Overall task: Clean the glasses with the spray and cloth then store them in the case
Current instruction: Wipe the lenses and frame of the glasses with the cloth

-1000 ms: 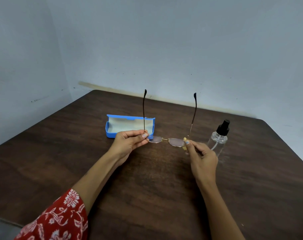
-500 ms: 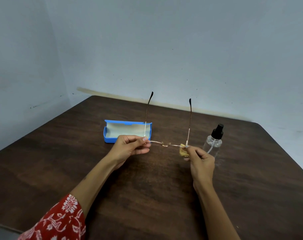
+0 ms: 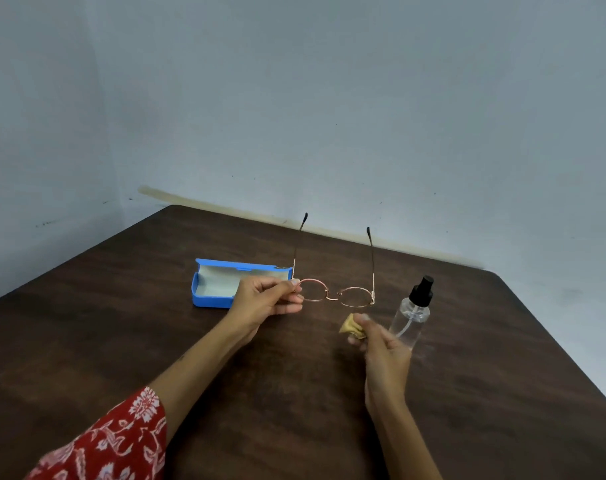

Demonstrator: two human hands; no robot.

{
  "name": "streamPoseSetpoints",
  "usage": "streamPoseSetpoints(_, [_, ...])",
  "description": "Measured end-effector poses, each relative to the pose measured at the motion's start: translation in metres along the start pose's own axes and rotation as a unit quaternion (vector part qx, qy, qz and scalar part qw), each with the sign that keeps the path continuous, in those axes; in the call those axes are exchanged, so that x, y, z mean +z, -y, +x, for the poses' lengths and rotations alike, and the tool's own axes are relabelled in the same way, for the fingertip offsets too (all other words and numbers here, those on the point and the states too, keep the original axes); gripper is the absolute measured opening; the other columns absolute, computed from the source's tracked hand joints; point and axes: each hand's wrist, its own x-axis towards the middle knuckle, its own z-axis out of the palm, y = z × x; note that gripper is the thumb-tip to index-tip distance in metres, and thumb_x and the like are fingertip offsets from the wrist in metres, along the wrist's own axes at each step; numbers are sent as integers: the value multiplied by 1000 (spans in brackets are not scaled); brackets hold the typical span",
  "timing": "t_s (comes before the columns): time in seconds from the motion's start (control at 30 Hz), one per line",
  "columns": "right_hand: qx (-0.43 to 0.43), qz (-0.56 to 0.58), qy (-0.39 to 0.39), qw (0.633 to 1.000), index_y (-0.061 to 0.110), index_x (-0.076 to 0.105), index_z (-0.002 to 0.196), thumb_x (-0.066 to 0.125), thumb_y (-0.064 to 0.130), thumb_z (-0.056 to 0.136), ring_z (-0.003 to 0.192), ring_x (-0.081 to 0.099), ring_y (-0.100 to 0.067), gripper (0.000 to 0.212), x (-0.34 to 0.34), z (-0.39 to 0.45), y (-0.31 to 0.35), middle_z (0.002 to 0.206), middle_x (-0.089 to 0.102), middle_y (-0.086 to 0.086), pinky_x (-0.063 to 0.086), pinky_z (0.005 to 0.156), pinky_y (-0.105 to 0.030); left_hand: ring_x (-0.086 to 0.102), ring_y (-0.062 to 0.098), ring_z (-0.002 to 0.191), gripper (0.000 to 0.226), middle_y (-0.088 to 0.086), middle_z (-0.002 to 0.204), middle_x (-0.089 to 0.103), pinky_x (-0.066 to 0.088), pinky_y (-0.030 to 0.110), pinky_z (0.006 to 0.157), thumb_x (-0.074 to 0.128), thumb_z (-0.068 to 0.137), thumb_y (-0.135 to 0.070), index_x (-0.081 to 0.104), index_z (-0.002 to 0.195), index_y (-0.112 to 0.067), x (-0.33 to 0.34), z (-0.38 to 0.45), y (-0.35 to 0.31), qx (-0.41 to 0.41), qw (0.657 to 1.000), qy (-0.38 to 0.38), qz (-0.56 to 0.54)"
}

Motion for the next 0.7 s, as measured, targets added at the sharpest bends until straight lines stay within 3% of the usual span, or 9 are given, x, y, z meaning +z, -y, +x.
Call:
streamPoseSetpoints(0.13, [-95, -101, 0, 990, 19, 71, 81, 71, 1, 79, 64, 61, -10, 18, 4, -9, -3, 70, 70, 4, 50, 57, -14, 68, 13, 58, 13, 9, 62, 69, 59, 24, 57, 64, 85, -4, 70, 74, 0, 1, -3, 2, 5, 998, -52, -23])
streamPoseSetpoints(0.2, [-197, -174, 7, 965, 22, 67, 93, 73, 1, 76, 68, 62, -7, 27, 11, -19, -3, 77, 69, 8, 51, 62, -15, 68, 14, 58, 13, 9, 60, 69, 58, 23, 55, 64, 84, -4, 70, 73, 0, 0, -4, 2, 2, 997, -75, -31])
streamPoseSetpoints(0.27, [-351, -234, 10, 907, 16, 65, 104, 72, 2, 77, 77, 64, -6, 31, 20, -25, 1, 90, 69, 8, 52, 72, -17, 68, 14, 59, 12, 9, 61, 70, 58, 23, 56, 64, 83, -4, 70, 74, -1, -1, -5, 1, -4, 996, -83, -36])
streamPoseSetpoints(0.37, [-556, -317, 3, 768, 1, 69, 99, 63, 7, 81, 86, 59, -10, 20, 33, -20, 7, 91, 67, -4, 45, 86, -12, 69, 14, 63, 10, 10, 65, 70, 58, 24, 57, 65, 83, -7, 71, 76, -3, 0, -8, 0, -15, 996, -83, -34])
streamPoseSetpoints(0.43, [-605, -340, 12, 720, -1, 71, 95, 63, 5, 82, 87, 58, -14, 16, 44, -12, 10, 88, 67, -9, 42, 89, -14, 69, 15, 65, 10, 10, 67, 71, 58, 24, 58, 65, 84, -8, 71, 76, -3, 1, -10, -1, -17, 996, -78, -27])
streamPoseSetpoints(0.53, [-638, -361, 26, 680, 0, 72, 87, 64, 2, 85, 85, 60, -18, 8, 56, -6, 3, 88, 68, -10, 47, 81, -22, 69, 13, 64, 13, 9, 66, 70, 57, 24, 58, 63, 85, -7, 71, 75, -5, 2, -12, -2, -11, 997, -69, -29])
streamPoseSetpoints(0.7, [-640, -359, 74, 675, -1, 73, 87, 61, -1, 86, 90, 59, -19, 12, 60, -13, -14, 93, 70, -11, 48, 87, -24, 64, 16, 61, 15, 13, 68, 68, 57, 24, 57, 63, 85, -3, 70, 71, -1, -3, -11, -8, 15, 996, -87, -18])
